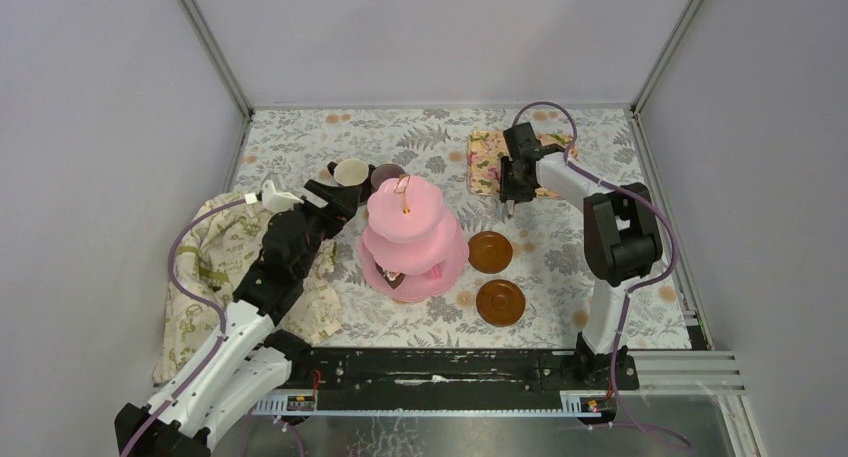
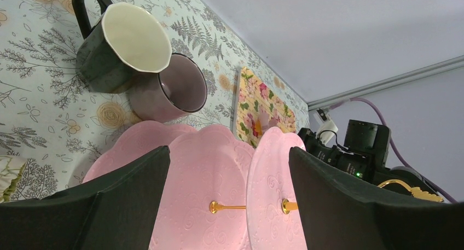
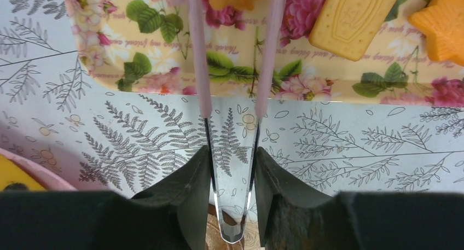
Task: Serve the afternoon tea
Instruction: Pick up the desert from the tray.
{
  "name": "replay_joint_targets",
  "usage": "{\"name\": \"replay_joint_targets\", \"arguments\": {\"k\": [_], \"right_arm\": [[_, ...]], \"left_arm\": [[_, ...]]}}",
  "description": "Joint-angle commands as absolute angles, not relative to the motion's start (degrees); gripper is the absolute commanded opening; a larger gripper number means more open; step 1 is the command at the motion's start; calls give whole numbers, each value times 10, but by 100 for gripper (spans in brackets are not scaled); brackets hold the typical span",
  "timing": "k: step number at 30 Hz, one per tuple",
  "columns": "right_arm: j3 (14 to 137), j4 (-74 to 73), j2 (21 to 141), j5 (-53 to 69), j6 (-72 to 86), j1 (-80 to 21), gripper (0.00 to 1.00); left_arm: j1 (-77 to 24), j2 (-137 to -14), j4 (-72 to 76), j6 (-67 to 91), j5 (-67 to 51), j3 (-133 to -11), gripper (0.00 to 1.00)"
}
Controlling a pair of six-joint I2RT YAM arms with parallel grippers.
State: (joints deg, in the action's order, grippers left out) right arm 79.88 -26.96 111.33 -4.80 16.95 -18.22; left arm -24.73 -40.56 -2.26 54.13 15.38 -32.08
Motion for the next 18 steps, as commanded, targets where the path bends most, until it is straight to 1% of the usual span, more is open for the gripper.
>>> {"name": "replay_joint_targets", "arguments": {"k": [1, 10, 18], "right_arm": [[822, -275, 1069, -35, 170, -180, 15], [816, -277, 1060, -34, 169, -181, 15], [819, -292, 1067, -47, 167, -180, 25]], "left_arm": [[-249, -398, -4, 543, 152, -320, 87], [-249, -397, -6, 541, 152, -323, 87], [-249, -390, -10, 544, 152, -320, 87]]}}
